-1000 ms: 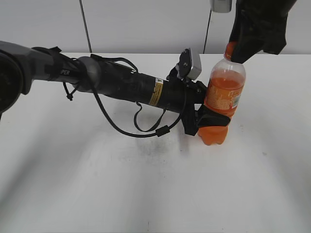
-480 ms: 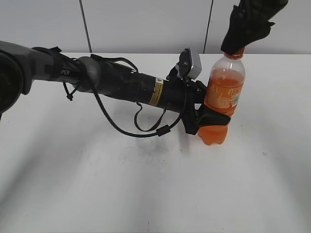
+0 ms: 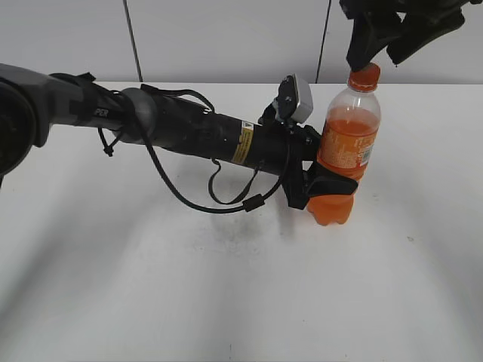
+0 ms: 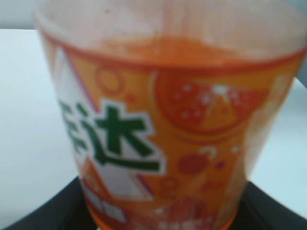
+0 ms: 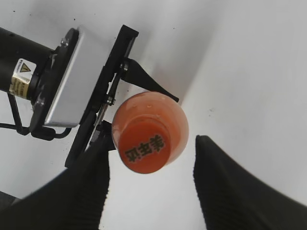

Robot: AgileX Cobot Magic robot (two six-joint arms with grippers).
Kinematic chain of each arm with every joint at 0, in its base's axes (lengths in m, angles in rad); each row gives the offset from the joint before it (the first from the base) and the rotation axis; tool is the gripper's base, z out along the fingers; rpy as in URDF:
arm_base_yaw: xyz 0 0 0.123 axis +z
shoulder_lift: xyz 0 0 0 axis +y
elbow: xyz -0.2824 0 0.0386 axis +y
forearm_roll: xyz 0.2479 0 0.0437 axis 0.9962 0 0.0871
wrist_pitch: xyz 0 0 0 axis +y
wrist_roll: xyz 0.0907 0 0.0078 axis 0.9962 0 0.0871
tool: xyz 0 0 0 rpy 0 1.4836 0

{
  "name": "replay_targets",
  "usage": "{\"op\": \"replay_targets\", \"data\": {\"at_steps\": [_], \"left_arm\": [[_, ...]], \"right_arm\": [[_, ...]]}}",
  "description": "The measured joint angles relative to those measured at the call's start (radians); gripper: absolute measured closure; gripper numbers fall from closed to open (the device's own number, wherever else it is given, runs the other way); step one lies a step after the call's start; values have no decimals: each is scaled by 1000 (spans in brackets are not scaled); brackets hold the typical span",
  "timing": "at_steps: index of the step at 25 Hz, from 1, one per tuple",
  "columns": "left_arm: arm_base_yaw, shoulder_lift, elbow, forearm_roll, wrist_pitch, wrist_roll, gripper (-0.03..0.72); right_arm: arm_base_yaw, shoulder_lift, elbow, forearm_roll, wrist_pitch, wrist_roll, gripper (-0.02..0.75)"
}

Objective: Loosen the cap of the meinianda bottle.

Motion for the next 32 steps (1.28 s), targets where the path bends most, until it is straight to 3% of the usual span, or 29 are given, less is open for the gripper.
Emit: {"op": "replay_targets", "data": {"at_steps": [3,11,16,18,21,27,32], "left_arm": [[0,0,0,0,0,0,280],[0,0,0,0,0,0,280],[0,0,0,-1,0,0,280],[0,0,0,-1,0,0,280],[0,0,0,-1,0,0,280],[0,0,0,1,0,0,280],[0,0,0,1,0,0,280]], "right_arm": [[0,11,2,9,0,6,346],[0,36,4,21,0,9,365],[0,45,4,23,0,1,467],[0,45,4,23,0,-38,467],[0,45,4,22,0,-273,467],[0,45,3,12,1,-1061,467],[0,45,2,11,1,-1175,467]]}}
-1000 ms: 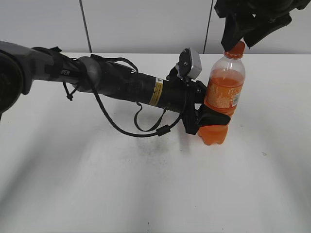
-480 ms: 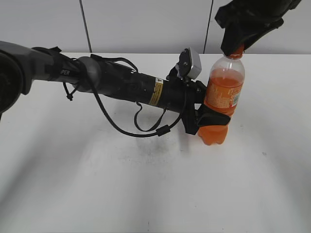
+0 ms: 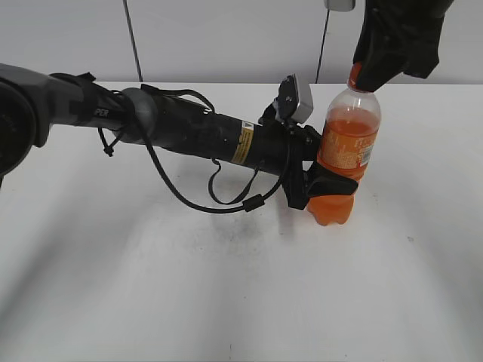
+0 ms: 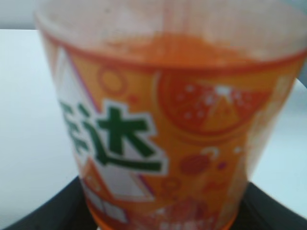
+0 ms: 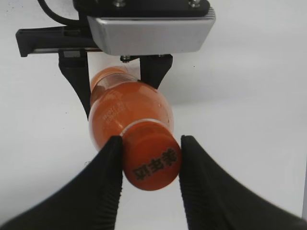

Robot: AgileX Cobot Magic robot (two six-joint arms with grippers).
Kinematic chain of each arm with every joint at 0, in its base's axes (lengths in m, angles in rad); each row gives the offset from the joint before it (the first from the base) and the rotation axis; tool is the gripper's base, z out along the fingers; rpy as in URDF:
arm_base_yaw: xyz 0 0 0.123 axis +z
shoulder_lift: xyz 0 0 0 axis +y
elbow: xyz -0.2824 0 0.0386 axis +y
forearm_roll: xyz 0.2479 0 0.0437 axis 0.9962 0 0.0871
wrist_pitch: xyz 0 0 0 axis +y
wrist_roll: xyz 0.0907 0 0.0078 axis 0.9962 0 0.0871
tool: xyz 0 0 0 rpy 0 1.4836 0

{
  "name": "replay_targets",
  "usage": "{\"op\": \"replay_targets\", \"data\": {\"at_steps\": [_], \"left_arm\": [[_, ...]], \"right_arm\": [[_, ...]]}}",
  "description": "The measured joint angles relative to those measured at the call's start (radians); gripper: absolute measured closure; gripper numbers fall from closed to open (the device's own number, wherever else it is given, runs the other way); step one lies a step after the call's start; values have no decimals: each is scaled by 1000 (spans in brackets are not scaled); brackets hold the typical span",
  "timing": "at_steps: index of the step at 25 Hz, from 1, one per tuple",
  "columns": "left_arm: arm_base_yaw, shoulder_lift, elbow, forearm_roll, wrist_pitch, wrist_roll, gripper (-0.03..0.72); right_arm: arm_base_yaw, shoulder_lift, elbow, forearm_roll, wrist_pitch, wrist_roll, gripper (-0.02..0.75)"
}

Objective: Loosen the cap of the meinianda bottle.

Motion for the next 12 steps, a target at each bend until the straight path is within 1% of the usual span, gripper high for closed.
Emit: {"op": "replay_targets", "data": {"at_steps": [2,4,6,8,11,12], "left_arm": [[0,0,0,0,0,0,280],[0,0,0,-1,0,0,280],[0,0,0,-1,0,0,280],[0,0,0,-2,0,0,280],[0,0,0,-2,0,0,280],[0,0,0,-2,0,0,280]], "right_arm": [[0,0,0,0,-1,0,444],[0,-1,1,5,-1,9,389],[0,-14,2,34,-1,31,326],[0,-38,2,72,-1,78,297],[0,-79,2,92,-1,263,283],[0,-88,2,92,-1,382,281]]}}
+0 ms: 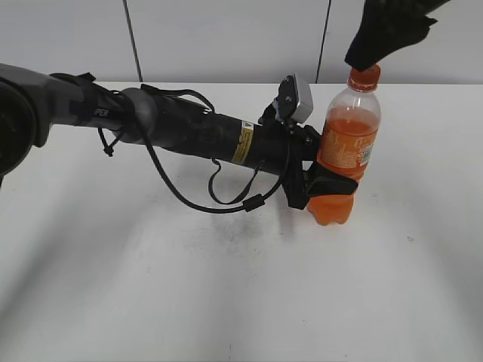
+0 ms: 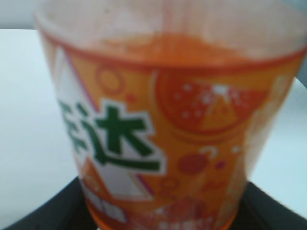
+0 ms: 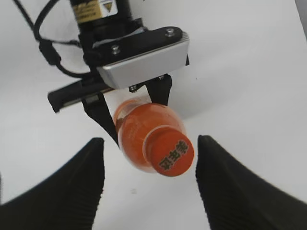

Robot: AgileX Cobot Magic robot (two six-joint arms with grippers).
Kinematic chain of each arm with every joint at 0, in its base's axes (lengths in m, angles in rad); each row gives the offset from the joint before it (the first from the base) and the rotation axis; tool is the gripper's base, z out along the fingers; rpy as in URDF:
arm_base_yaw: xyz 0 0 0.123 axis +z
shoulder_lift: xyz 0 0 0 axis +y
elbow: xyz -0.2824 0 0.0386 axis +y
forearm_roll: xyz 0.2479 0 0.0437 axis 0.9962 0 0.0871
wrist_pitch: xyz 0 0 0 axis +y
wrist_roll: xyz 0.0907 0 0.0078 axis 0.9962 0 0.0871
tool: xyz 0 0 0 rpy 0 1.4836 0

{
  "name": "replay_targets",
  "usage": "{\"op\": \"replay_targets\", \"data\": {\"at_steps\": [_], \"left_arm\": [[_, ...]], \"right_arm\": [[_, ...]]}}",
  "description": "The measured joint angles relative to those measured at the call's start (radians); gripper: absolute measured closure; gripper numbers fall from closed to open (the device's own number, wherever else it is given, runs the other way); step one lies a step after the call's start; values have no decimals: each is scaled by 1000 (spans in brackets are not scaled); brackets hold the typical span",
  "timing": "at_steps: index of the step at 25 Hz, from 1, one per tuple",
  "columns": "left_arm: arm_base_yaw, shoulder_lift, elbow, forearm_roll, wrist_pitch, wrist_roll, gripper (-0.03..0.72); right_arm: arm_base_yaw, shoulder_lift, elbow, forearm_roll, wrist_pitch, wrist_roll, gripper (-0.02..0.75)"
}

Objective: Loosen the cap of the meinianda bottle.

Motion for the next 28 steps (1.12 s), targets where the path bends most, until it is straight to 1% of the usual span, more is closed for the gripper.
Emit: {"op": "replay_targets", "data": {"at_steps": [2,5,8,12,19,23,26,28], "left_arm": [[0,0,0,0,0,0,280],[0,0,0,0,0,0,280],[0,0,0,0,0,0,280],[0,0,0,0,0,0,280],[0,0,0,0,0,0,280],[0,0,0,0,0,0,280],[0,0,0,0,0,0,280],[0,0,0,0,0,0,280]], "right_arm": [[0,-7,0,-4,0,254,279],[0,-5,0,-50,0,625,279],[0,11,0,-90,0,765,290],[0,50,0,-94,0,798,309],[0,64,0,-94,0,804,391],[0,77,0,-89,0,804,423],[0,79,0,-82,0,774,468],[0,79,0,-82,0,702,469]]}}
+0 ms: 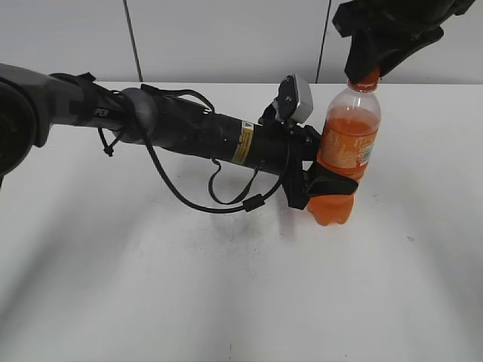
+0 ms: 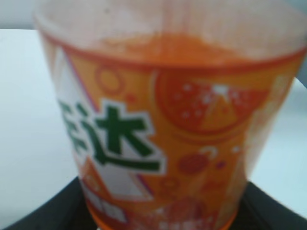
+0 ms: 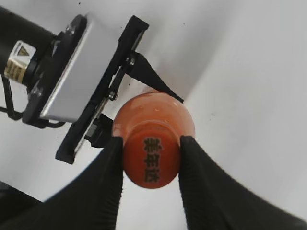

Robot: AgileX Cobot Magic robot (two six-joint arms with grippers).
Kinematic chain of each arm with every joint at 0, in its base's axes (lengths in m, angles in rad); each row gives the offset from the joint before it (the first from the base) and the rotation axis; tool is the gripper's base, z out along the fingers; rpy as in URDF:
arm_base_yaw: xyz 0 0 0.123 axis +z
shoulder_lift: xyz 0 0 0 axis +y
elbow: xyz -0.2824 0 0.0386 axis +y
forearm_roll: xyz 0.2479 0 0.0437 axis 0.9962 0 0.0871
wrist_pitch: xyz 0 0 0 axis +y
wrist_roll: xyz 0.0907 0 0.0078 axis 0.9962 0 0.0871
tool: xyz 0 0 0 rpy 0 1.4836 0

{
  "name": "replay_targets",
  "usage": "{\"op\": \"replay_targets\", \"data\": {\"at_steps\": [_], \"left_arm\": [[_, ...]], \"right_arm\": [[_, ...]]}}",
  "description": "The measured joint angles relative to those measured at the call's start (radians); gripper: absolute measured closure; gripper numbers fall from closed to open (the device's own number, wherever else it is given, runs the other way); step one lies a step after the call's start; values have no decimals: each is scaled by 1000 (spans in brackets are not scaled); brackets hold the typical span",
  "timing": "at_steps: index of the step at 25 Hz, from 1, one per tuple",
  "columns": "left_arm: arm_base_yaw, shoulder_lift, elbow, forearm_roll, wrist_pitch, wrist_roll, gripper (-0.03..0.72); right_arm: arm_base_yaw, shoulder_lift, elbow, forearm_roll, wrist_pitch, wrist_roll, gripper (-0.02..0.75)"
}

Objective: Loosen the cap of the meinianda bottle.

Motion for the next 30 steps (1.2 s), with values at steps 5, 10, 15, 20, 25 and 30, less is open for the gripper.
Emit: {"op": "replay_targets", "data": {"at_steps": [5,10,15,20,25,30], "left_arm": [[0,0,0,1,0,0,280],[0,0,0,2,0,0,280],[0,0,0,2,0,0,280],[0,0,0,0,1,0,280],[0,0,0,0,1,0,280],[0,0,0,0,2,0,280]], "right_arm": [[0,0,0,-1,0,-480,469],[0,-1,0,-10,0,-944,469],[0,-2,0,-7,0,-966,463],[0,-14,0,-3,0,-841,274],[0,-85,-13,-3,0,-421,232],[0,-103,-16,-27,0,119,245]]}}
